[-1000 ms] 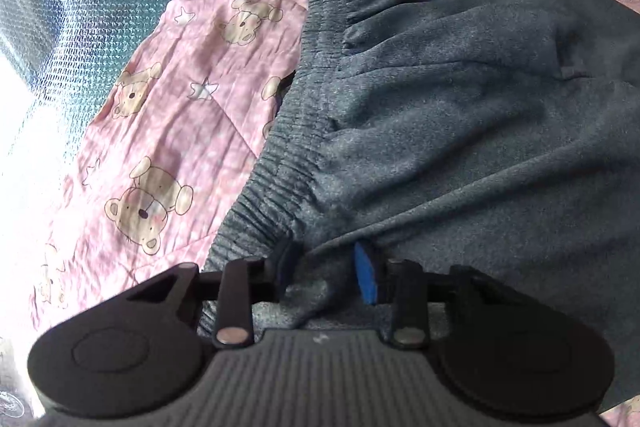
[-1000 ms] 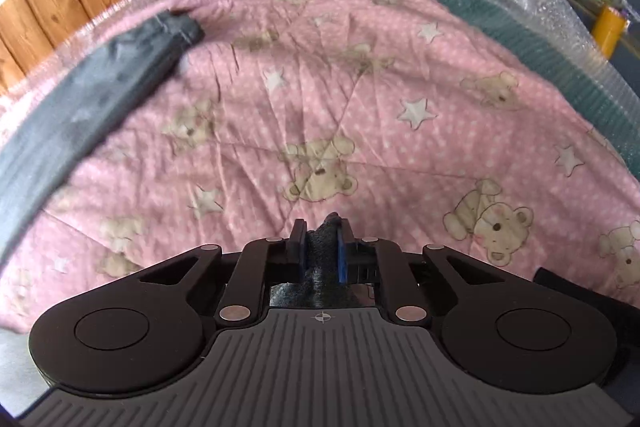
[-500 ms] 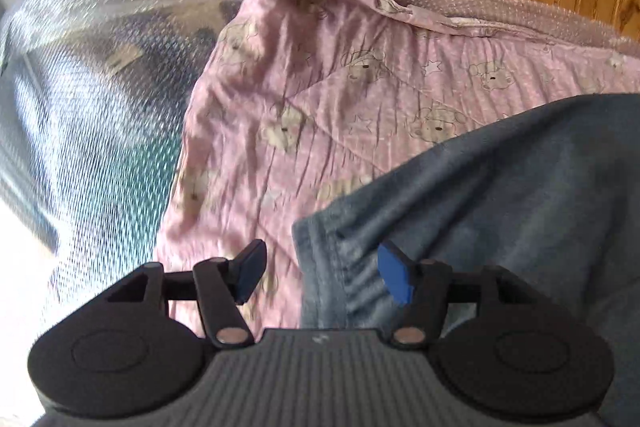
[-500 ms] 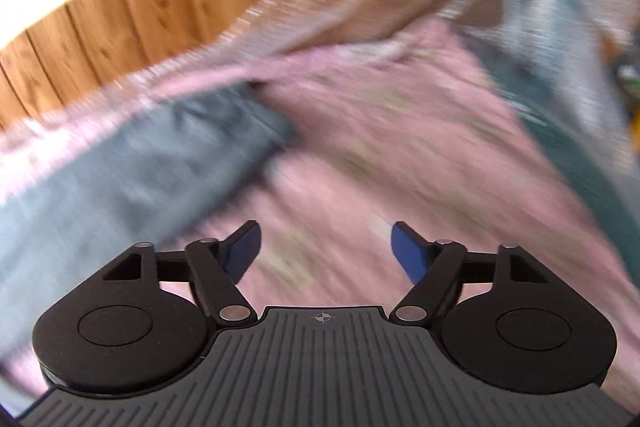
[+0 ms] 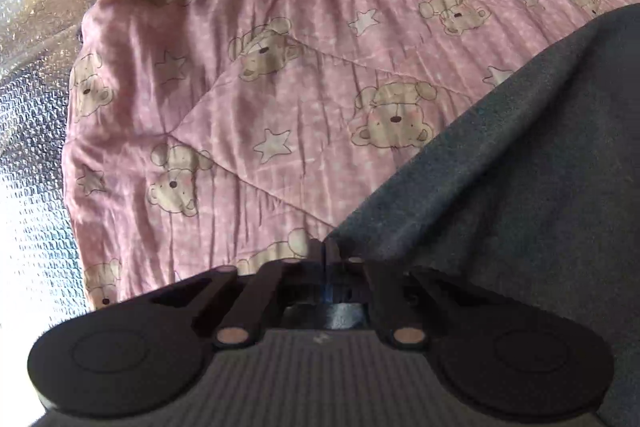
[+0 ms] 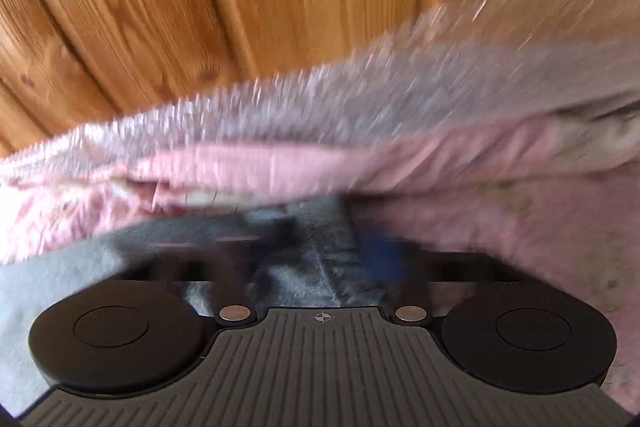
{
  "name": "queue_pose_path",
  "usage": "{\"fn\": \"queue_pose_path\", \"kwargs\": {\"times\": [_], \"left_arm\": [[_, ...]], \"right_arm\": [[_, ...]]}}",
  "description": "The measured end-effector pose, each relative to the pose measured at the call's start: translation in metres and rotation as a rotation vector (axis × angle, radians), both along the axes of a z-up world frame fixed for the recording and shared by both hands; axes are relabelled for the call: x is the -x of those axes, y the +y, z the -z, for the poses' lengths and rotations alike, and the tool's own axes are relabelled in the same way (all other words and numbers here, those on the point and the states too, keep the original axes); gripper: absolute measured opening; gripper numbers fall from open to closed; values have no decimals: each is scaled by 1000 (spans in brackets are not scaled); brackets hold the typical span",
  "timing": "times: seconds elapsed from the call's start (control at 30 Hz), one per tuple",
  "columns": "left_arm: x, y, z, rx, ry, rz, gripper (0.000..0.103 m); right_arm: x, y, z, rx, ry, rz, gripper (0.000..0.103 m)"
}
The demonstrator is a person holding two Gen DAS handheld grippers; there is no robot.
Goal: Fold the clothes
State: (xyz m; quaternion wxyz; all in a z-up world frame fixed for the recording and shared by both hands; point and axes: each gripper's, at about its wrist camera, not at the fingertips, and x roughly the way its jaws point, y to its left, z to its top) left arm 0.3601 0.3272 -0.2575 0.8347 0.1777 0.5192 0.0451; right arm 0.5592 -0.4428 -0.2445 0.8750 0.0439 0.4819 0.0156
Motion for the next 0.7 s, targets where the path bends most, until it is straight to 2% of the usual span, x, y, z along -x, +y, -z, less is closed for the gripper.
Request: {"fn": "queue_pose_path", "kwargs": {"times": [0.07, 0.17, 0.27, 0.3, 0.4, 0.43, 0.47, 0.5, 0.53, 0.6, 0.7], "left_arm": [[13, 6, -19, 25, -45, -7, 1], [50, 11, -55, 93, -137, -35, 1], [117, 8, -80, 185, -191, -69, 1], [144, 6, -80, 200, -189, -77, 1], [213, 6, -70, 269, -141, -145, 2], [229, 7, -62, 272, -121, -182, 4], [243, 9, -56, 284, -107, -224, 9], [255, 15, -54, 320, -109, -277, 13], [266, 21, -53, 356, -110, -329, 16], [289, 32, -49, 428, -113, -435, 17], [311, 50, -50, 556, -148, -596, 22]], "right_arm": [[22, -1, -19, 7, -80, -40, 19], [84, -24, -60, -30, -210, -65, 19], [169, -58, -86, -49, -279, -48, 19], [200, -71, -86, -56, -273, -31, 19], [285, -108, -60, -103, -180, 96, 23], [309, -118, -44, -119, -132, 165, 35], [329, -125, -30, -142, -86, 236, 42], [347, -132, -17, -169, -40, 307, 47], [365, -137, -9, -216, -22, 382, 48], [396, -147, -3, -348, -43, 516, 48], [420, -149, -4, -511, -109, 626, 51]]}}
